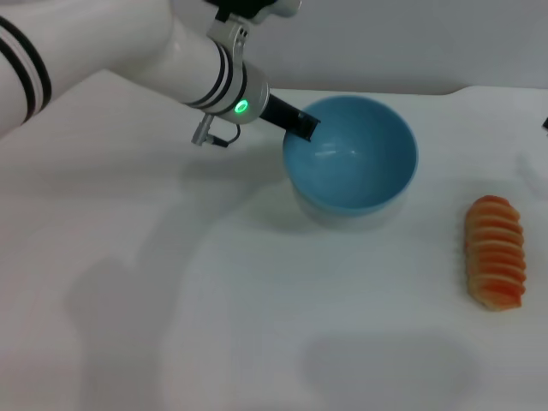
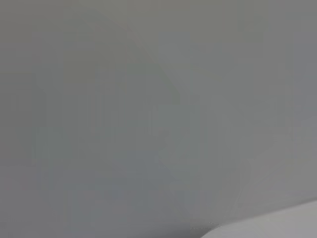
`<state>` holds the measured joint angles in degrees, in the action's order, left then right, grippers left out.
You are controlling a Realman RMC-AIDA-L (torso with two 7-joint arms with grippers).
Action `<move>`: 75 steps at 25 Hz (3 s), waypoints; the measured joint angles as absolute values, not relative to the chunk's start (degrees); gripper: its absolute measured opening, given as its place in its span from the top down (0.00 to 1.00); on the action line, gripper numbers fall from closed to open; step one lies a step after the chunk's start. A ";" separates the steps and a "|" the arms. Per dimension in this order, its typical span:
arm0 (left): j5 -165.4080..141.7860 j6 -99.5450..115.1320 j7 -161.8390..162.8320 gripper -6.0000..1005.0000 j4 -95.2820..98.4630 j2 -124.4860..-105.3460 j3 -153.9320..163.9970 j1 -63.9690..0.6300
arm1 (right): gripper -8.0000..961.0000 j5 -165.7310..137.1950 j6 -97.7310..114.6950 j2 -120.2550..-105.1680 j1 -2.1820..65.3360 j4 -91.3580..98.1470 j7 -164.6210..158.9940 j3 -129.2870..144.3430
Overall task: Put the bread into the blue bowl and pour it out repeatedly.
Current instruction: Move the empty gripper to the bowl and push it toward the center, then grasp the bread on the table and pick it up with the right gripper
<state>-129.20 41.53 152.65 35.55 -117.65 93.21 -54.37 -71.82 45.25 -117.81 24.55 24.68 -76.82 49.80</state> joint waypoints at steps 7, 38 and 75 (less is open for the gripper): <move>-130.75 41.29 152.96 1.00 35.79 -117.74 91.89 -55.10 | 0.28 -117.37 52.33 -117.68 24.55 45.66 -121.07 47.03; -133.42 40.93 153.11 1.00 35.82 -117.85 89.75 -56.90 | 0.28 -146.49 61.84 -118.17 36.10 38.64 -137.87 43.31; -133.35 40.53 153.05 1.00 35.75 -118.03 89.71 -56.27 | 0.49 -144.29 70.39 -118.24 34.10 50.35 -138.18 46.67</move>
<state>-133.35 40.53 153.05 35.75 -118.03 89.71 -56.27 -144.29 70.39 -118.24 34.10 50.35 -138.18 46.67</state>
